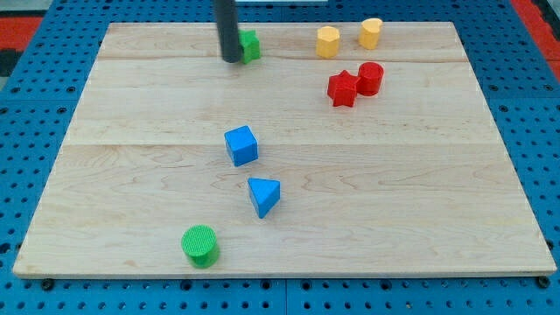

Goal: Push the green star into the yellow blocks

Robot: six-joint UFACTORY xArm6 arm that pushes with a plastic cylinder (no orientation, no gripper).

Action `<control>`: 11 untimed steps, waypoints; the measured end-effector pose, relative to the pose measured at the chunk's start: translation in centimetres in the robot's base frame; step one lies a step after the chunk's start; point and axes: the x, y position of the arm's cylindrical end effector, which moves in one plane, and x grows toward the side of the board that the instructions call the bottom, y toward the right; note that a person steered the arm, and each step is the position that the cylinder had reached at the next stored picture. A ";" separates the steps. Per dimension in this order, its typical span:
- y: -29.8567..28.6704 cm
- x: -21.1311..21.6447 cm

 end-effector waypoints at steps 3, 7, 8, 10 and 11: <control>-7.9 -1.2; 4.8 -3.3; 10.7 -3.2; 10.3 -0.5; 5.6 -1.4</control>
